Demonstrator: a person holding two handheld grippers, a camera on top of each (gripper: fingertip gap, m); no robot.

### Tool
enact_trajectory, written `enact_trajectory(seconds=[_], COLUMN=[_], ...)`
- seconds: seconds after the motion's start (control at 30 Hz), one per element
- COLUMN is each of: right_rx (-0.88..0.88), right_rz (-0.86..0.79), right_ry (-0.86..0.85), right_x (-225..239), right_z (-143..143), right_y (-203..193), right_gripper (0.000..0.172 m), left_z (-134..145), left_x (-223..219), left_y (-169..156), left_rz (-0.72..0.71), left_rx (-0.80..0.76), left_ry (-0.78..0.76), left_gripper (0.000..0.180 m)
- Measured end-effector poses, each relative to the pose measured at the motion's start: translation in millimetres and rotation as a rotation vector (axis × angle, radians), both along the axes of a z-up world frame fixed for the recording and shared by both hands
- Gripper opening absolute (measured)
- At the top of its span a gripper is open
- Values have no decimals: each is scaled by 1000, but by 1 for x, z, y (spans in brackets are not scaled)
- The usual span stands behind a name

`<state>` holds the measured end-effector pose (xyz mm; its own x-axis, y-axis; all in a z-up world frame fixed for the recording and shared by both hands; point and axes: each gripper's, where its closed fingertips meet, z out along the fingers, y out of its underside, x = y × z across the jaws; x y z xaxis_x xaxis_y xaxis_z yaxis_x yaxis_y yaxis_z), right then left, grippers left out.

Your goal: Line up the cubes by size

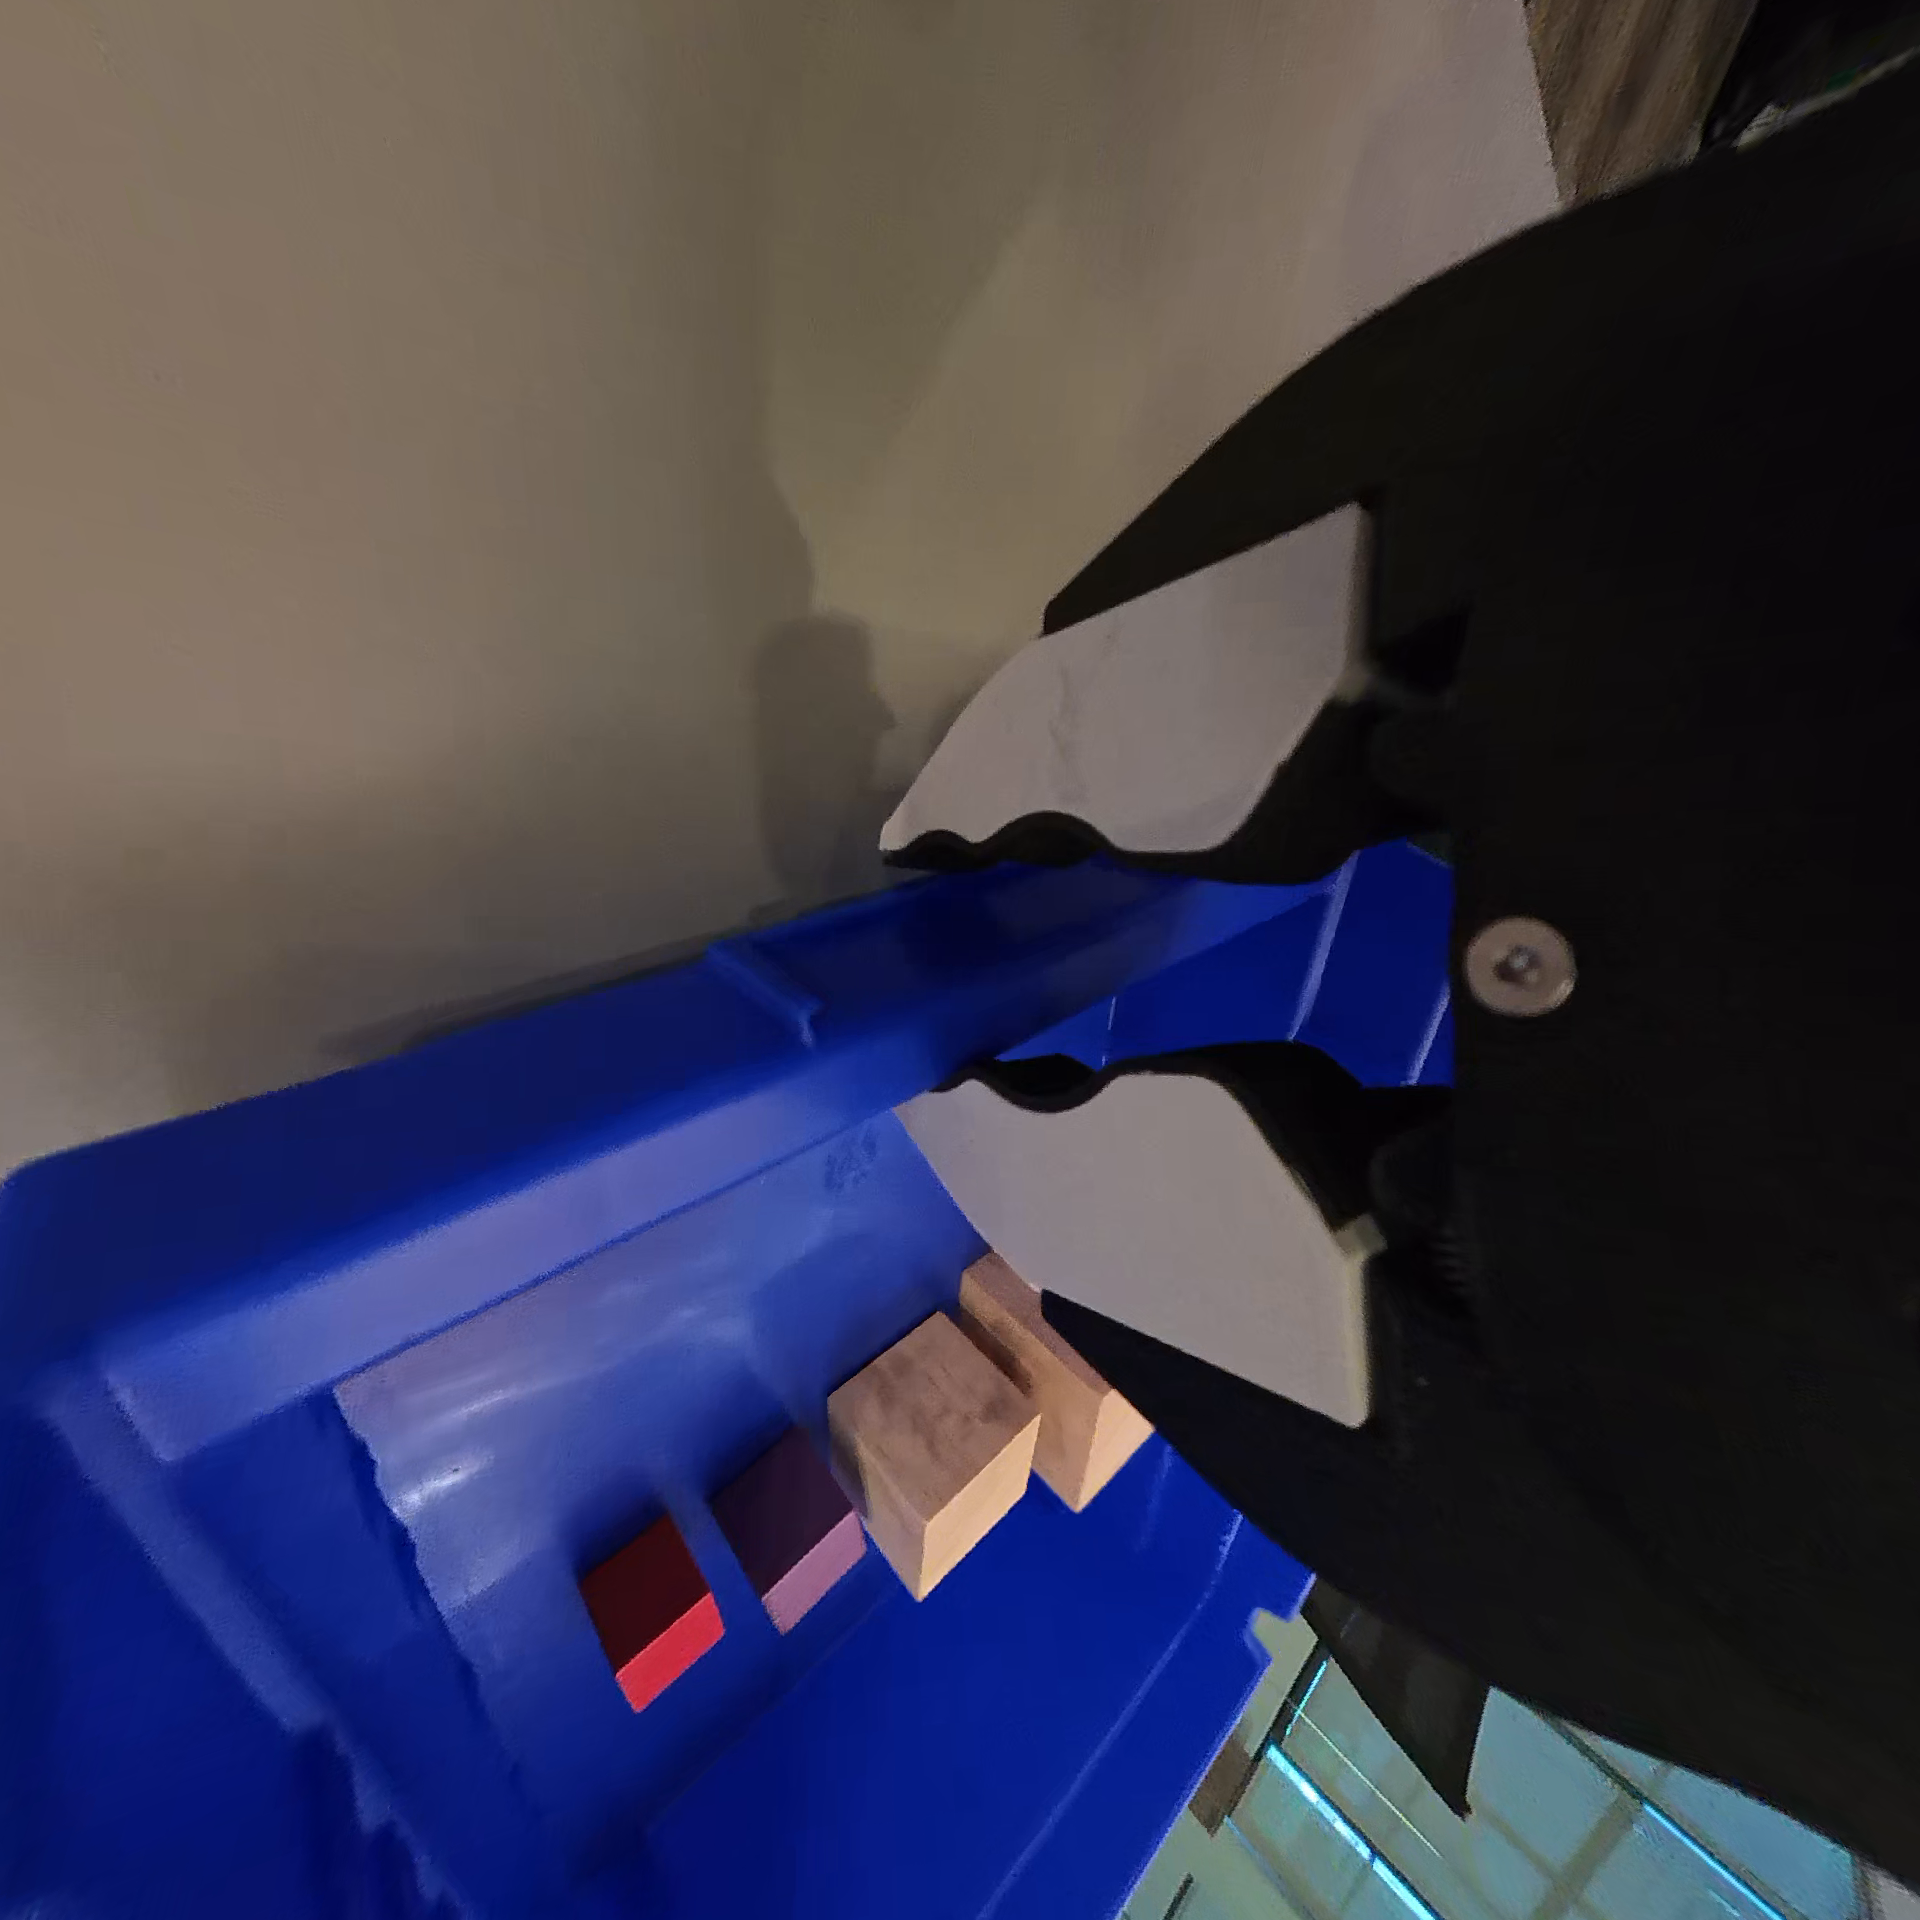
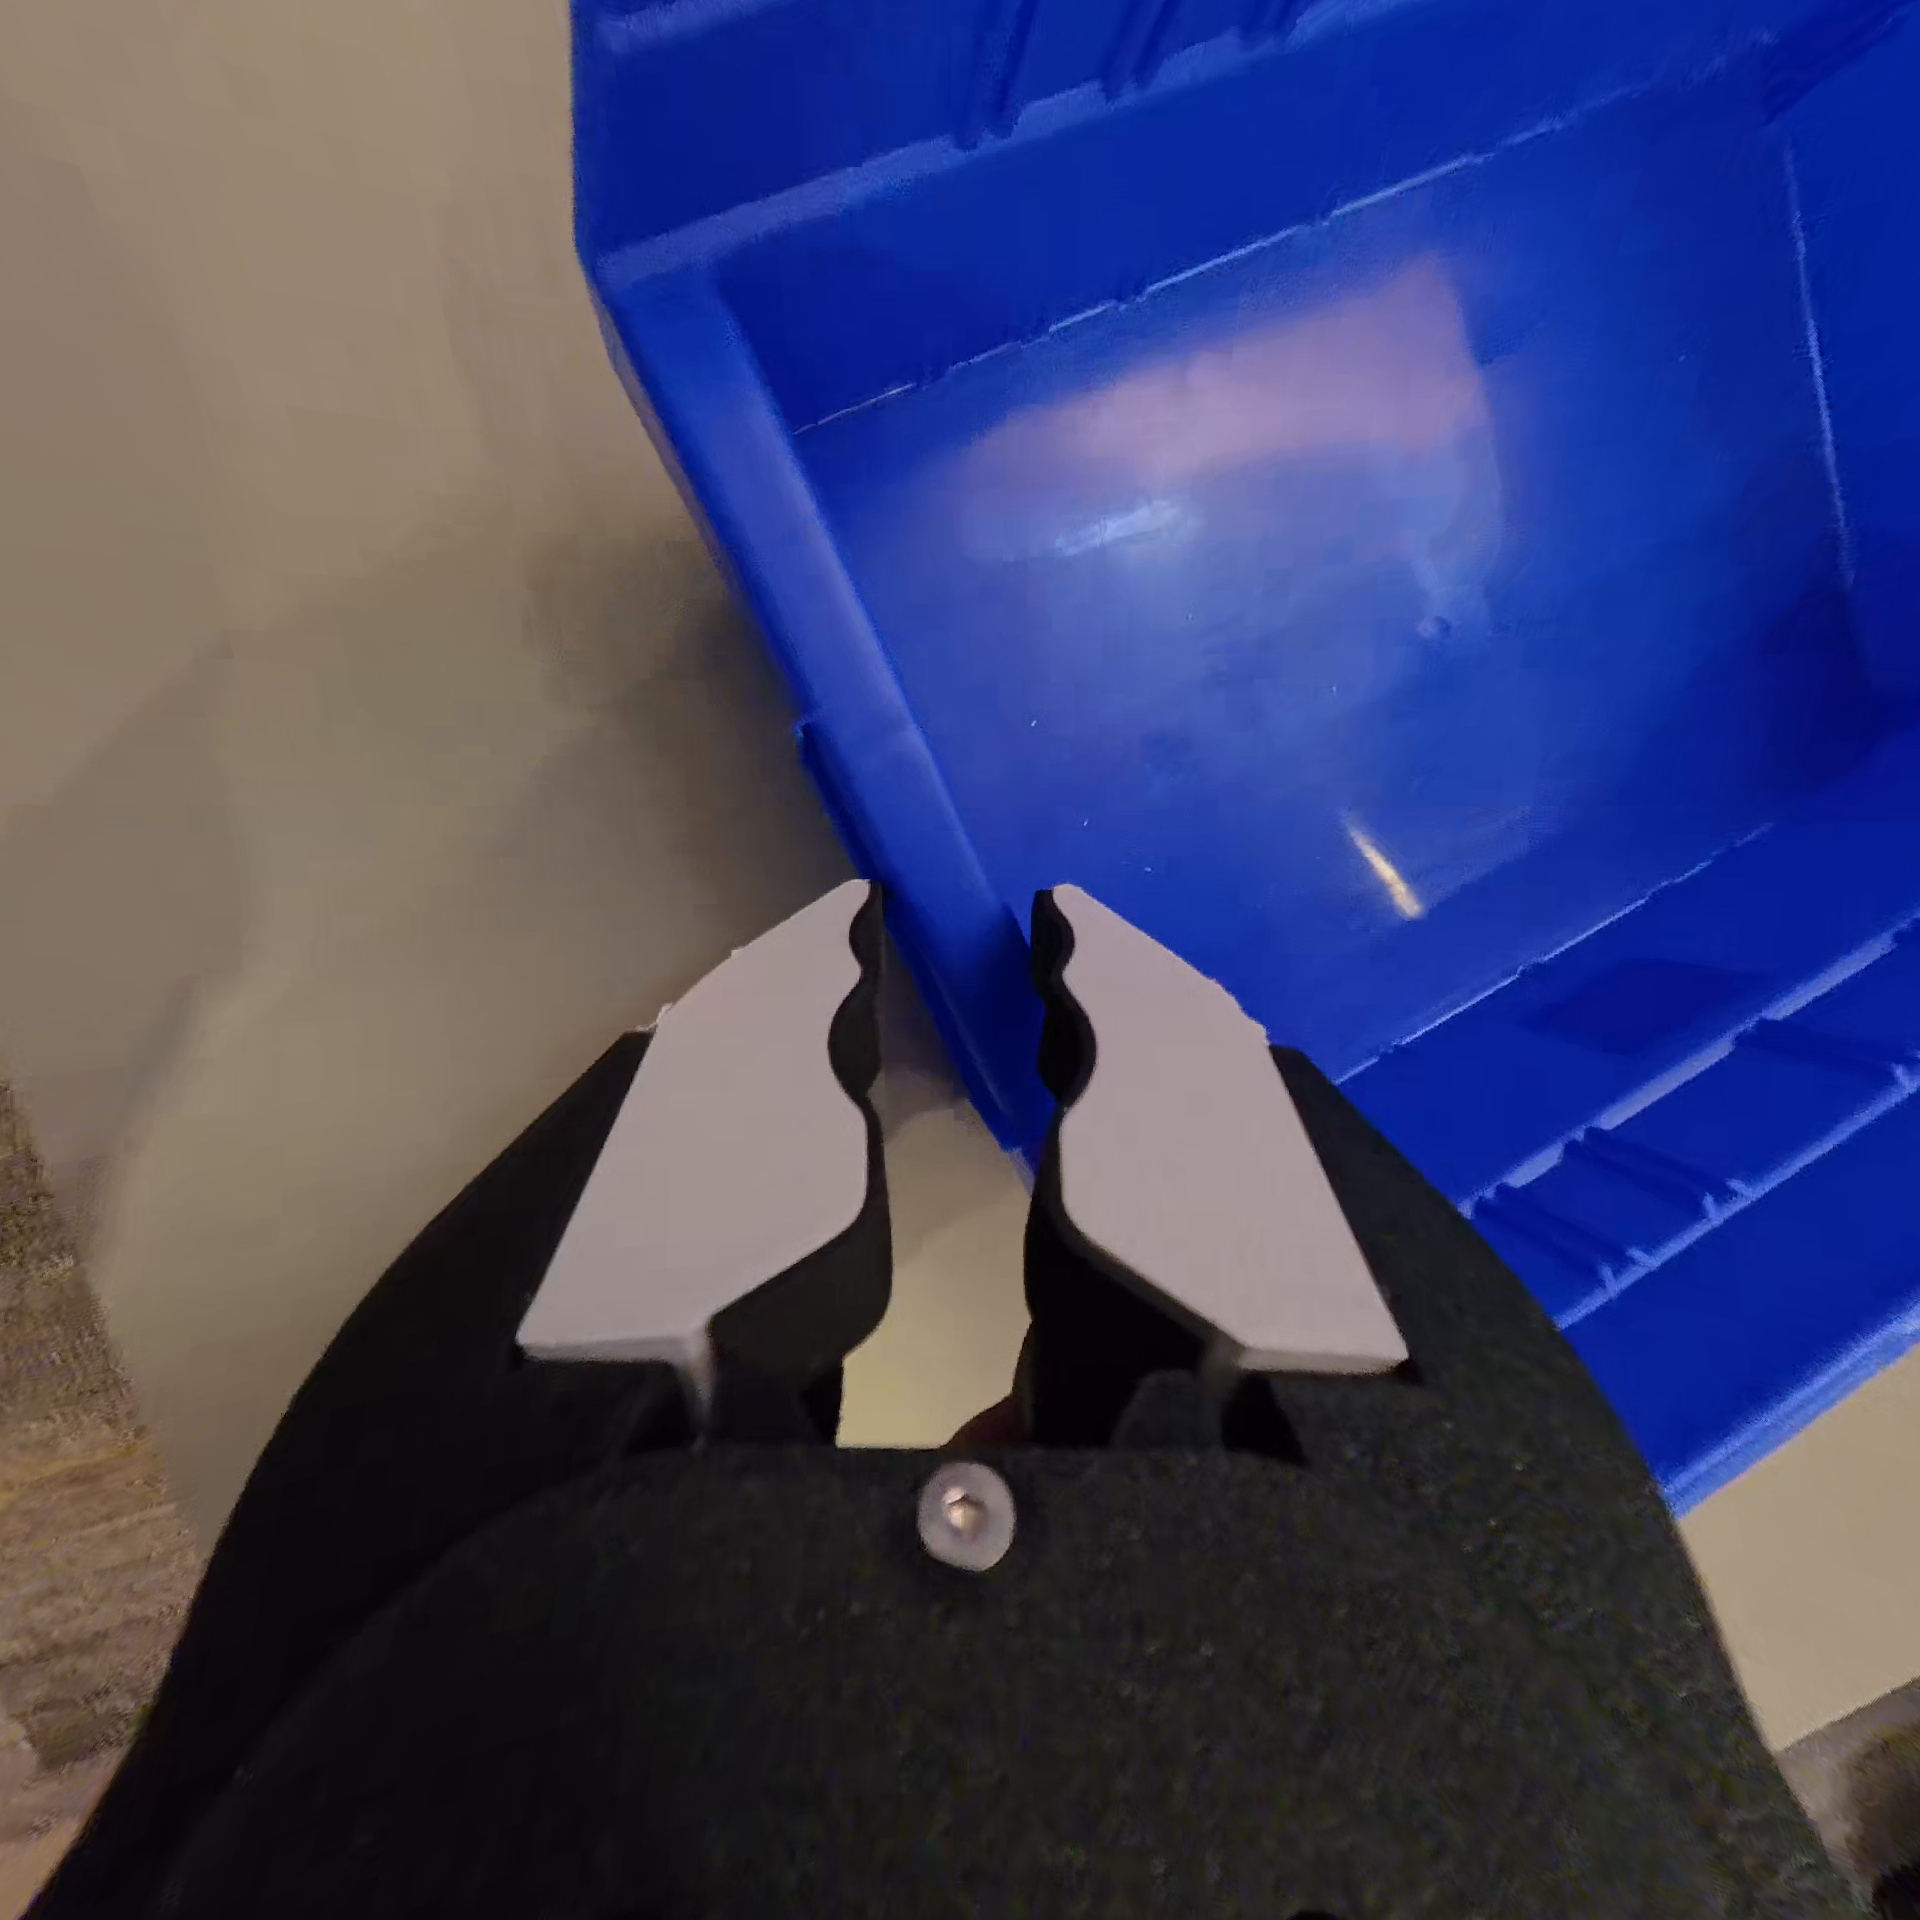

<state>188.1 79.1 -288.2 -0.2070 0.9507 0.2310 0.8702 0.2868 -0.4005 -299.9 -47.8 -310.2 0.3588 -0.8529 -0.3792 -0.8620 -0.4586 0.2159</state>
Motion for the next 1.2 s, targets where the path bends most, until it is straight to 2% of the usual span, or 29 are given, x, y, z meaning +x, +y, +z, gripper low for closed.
enact_trajectory(seconds=[0.37, 0.63, 1.2], right_rx=[0, -9, -51], right_rz=[-192, -231, -222], right_ry=[53, 73, 71], right_x=[-34, -41, -6], right_z=[0, 0, 0], right_y=[53, 85, 148], right_gripper=[23, 23, 23], left_z=[1, 1, 1], left_x=[-63, -100, -134], left_y=[17, 33, 50], left_rz=[-4, 36, 56], left_rx=[-6, -15, -22], left_ry=[68, 105, 130], left_gripper=[28, 26, 26])
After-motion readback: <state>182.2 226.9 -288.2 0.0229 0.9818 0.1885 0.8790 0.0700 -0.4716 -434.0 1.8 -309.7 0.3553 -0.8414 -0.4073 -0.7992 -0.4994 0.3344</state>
